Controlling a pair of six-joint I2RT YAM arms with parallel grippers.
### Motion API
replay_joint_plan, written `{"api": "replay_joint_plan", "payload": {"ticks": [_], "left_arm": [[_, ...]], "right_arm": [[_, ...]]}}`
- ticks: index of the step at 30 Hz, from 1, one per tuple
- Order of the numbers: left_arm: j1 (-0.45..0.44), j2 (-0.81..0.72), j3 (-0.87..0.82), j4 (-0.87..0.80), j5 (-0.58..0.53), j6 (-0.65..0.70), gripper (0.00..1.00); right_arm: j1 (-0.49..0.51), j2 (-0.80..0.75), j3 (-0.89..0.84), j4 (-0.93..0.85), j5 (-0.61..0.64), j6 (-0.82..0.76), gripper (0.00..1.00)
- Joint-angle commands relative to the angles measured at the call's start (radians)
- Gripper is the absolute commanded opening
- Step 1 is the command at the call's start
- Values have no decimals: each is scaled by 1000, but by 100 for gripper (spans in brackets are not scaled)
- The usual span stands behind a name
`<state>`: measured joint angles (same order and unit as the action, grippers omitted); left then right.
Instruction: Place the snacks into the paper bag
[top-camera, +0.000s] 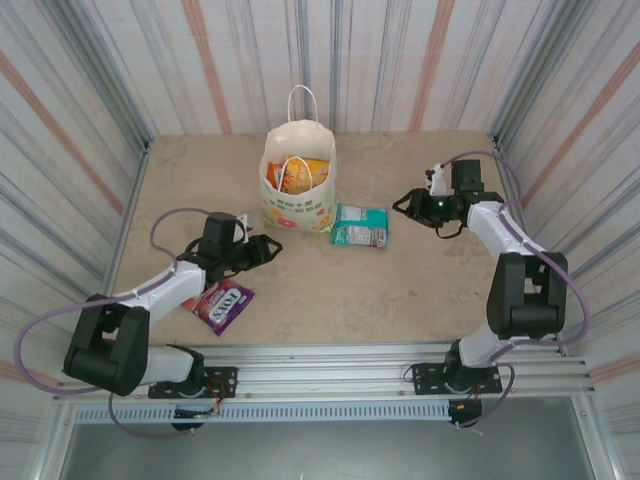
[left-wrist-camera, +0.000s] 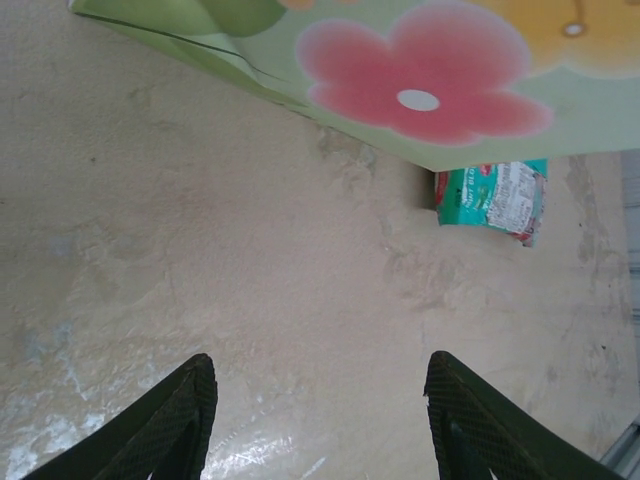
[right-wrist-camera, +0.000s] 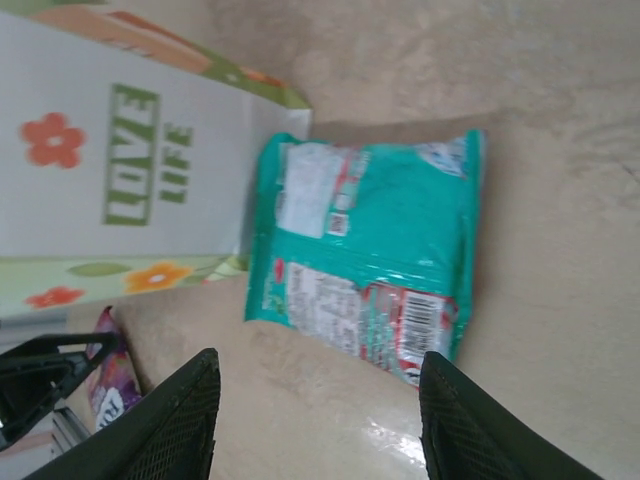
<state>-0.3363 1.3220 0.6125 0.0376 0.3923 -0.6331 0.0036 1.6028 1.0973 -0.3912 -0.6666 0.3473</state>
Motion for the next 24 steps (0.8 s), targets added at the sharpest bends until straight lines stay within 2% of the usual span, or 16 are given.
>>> {"api": "replay_joint_plan", "payload": {"ticks": [1,6,16,24], "left_arm": [[-7,19,0,45,-29,-16,59],[-6,28,15,40,-41,-2,58],[-5,74,71,16,-51,20,57],[-5,100,107,-14,-56,22,56]], "right_arm": [[-15,81,27,-18,-15,25,56],[-20,179,73,-16,7,22,60],[-14,349,143,2,-57,3,59],[2,428,186,17,-92,2,58]]}}
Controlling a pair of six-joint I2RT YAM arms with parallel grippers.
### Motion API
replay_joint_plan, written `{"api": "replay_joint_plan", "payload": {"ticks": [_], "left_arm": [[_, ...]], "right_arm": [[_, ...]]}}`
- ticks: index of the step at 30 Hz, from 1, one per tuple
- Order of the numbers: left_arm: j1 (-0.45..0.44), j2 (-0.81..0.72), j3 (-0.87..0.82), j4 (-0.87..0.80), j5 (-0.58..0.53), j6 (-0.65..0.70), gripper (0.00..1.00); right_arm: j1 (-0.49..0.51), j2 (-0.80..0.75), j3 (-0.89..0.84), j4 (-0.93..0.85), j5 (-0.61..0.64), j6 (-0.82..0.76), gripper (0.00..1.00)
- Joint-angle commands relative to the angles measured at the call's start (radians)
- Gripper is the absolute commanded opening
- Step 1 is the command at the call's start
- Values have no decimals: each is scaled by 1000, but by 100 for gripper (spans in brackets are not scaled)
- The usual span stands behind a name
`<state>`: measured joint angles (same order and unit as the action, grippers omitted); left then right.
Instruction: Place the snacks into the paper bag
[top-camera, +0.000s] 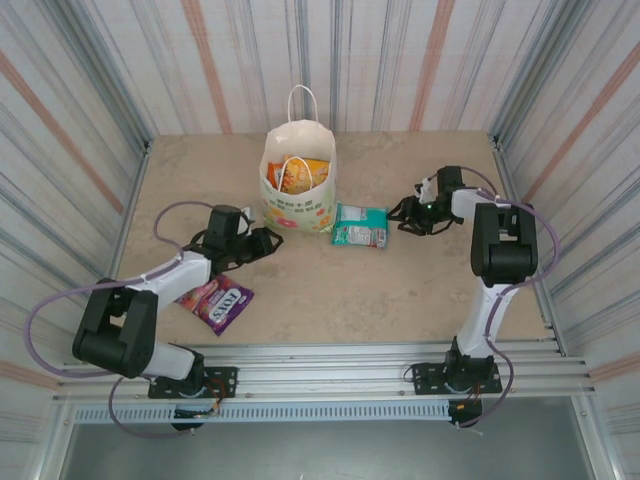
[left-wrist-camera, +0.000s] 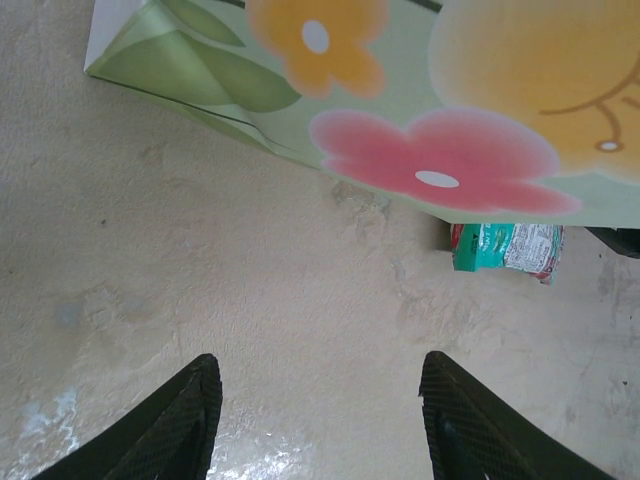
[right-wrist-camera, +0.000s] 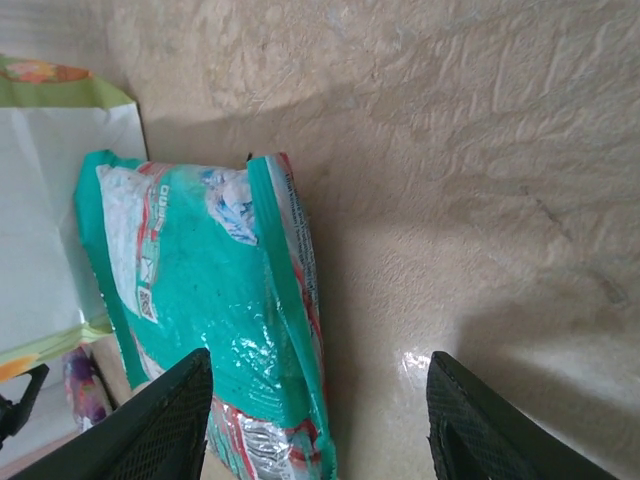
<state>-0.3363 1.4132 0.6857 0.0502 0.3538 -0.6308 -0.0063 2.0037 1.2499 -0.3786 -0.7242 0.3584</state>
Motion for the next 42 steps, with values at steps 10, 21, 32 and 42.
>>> {"api": "replay_joint_plan", "payload": {"ticks": [10,21,32,42], "left_arm": [[-6,-15,41,-82,-50,31,56],[-6,-32,56,-144,-69,44,56],[-7,-93,35,-145,-59,29,56],[-12,-127,18,-132,-11,19,57]], "right_arm": [[57,96,53,34,-61,-7,53],[41,34,-21,80,-66,-19,11],[-11,-210,-183,124,-74,-21,0],[-16,-519,-302,78,-52,-59,0]]}}
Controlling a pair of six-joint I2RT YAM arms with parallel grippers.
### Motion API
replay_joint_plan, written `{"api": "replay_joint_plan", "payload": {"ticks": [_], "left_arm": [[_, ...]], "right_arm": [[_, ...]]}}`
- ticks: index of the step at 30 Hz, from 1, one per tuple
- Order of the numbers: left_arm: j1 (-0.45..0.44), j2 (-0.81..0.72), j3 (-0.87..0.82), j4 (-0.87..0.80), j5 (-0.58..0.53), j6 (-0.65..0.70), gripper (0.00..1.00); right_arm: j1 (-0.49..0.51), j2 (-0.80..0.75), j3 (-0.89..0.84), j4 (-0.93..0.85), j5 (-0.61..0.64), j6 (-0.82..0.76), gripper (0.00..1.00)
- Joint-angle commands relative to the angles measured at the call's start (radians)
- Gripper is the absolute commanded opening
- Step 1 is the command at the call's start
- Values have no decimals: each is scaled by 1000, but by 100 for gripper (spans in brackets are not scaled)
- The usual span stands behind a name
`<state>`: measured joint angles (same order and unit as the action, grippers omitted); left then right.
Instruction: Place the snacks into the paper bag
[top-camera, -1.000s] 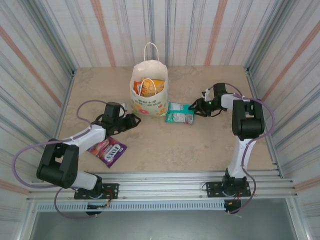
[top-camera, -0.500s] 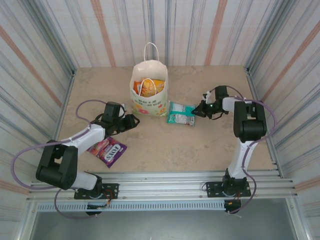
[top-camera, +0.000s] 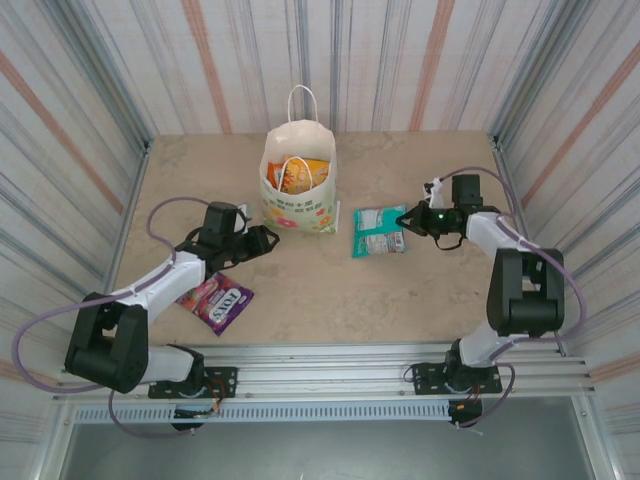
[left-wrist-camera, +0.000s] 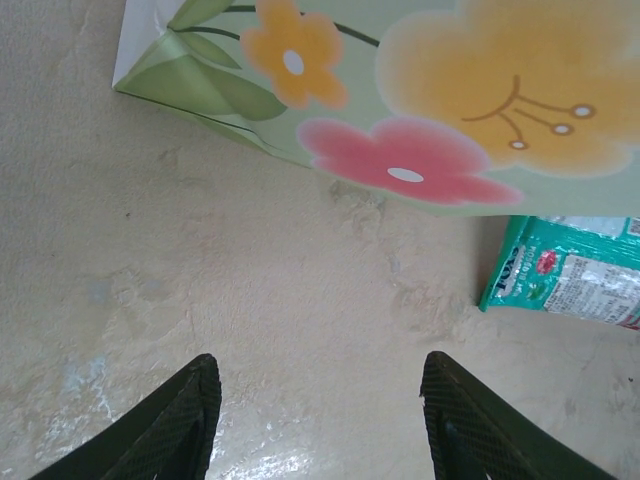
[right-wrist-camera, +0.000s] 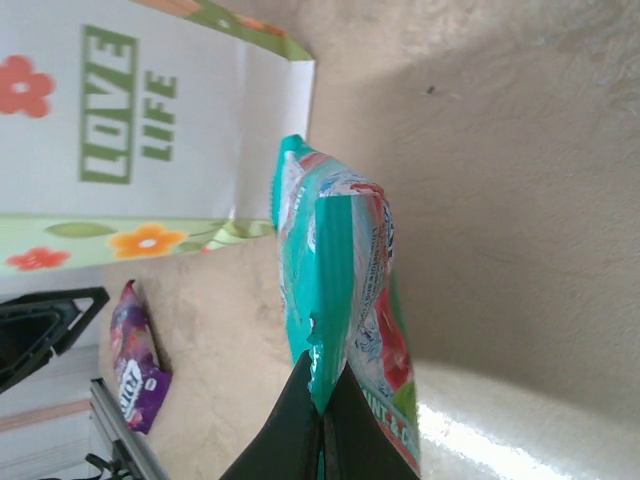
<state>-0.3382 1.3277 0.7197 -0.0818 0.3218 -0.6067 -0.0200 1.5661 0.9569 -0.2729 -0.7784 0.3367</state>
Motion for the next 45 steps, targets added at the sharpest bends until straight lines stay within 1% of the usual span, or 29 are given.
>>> {"api": "replay_joint_plan", "payload": {"ticks": [1,8,11,17,20,26,30,33,35,38,41,45], "left_arm": [[-12,-49,-16,1,21,-8,57],[-19,-95,0,-14,25,-10,58],[-20,-118,6,-14,25,-10,58],[-21,-149,34,-41,26,4,58],[-21,-162,72,-105,-1,15,59],[-19,-188,152,-191,-56,72,61],[-6,-202,191,-233,-91,112,62],[21,-215,198,-245,-97,128,62],[48,-222,198,-250,-89,138,62],[80,-234,204,-276,-97,164,61],[103,-244,214,-305,-118,197,62],[141,-245,214,-311,-102,213,62]], "right_arm": [[-2,-115,-14,-40,5,-40,0],[2,-335,-16,-66,23,-29,0],[11,-405,22,-86,22,-28,0],[47,-472,167,-143,48,-46,0],[80,-470,247,-157,93,-51,0],[178,-394,432,-171,184,-92,0],[257,-302,578,-180,224,-116,0],[307,-225,667,-174,261,-97,0],[340,-164,733,-177,320,-35,0],[368,-73,825,-157,337,135,0],[408,-17,860,-112,381,241,0],[449,57,899,-71,429,374,0]]}}
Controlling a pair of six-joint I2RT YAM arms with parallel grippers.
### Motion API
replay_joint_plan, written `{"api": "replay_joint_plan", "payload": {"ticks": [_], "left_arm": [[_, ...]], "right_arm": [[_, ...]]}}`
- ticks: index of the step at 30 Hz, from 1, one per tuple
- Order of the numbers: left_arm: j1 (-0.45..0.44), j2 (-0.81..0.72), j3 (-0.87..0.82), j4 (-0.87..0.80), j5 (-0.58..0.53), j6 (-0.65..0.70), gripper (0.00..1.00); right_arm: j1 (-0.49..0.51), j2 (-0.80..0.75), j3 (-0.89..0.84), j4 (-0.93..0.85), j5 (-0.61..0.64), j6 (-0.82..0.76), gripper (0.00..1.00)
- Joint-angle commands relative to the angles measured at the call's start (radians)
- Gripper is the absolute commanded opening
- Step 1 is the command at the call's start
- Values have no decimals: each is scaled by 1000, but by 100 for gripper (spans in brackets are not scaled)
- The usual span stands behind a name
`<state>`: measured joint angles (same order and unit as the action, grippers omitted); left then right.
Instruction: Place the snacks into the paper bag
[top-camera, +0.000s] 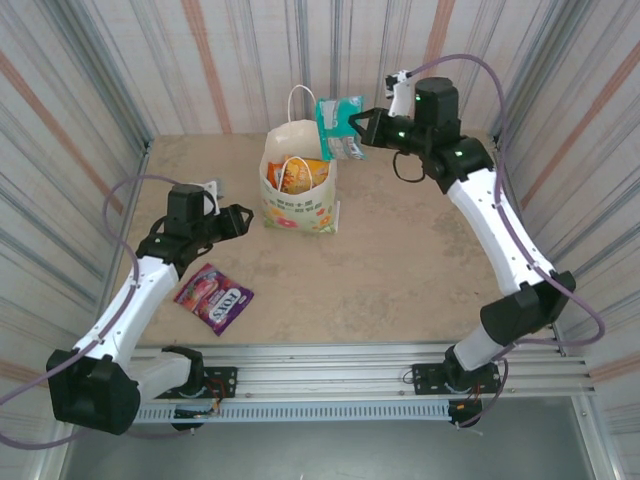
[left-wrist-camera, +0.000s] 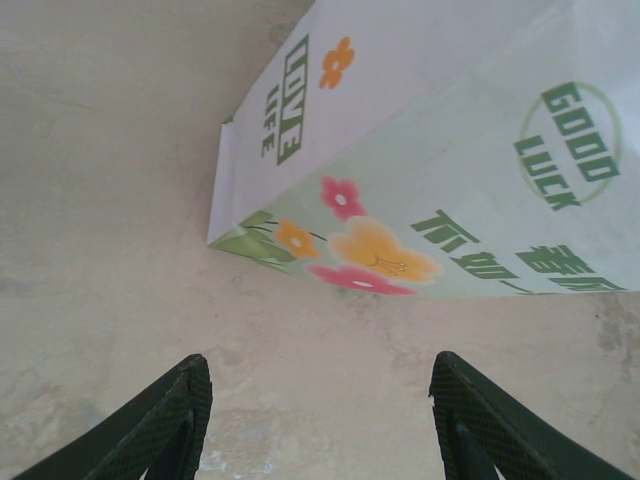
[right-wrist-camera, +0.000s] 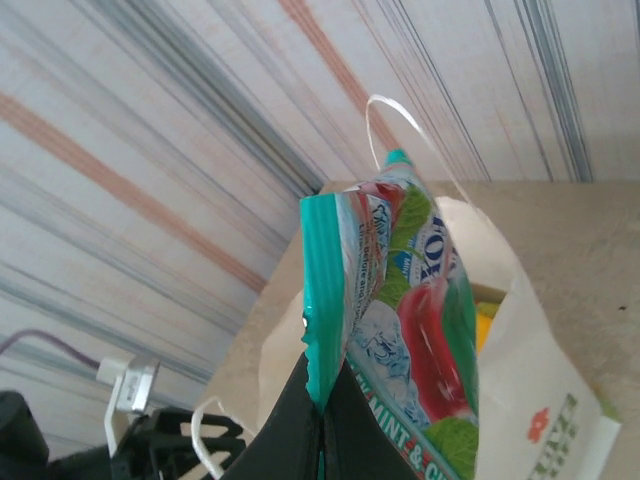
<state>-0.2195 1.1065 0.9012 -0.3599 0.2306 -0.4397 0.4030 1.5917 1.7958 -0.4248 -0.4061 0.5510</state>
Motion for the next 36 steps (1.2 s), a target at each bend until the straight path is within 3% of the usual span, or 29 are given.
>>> {"api": "replay_joint_plan", "payload": {"ticks": [1,7,22,28,36], "left_arm": [[30,-24,30,-33,-4,48,62],[40,-12,17,-26,1,63,62],[54,21,-20,25,51,44,62],[63,28,-25,21,60,48,62],[75,37,-27,26,82,53,62]], "right_arm": [[36,51,72,79,60,194,0],[89,179,166,121,24,342,0],[171,408,284,72,78,491,0],[190,451,306,44,68,532,0],[215,395,300,-18,133,484,0]]}}
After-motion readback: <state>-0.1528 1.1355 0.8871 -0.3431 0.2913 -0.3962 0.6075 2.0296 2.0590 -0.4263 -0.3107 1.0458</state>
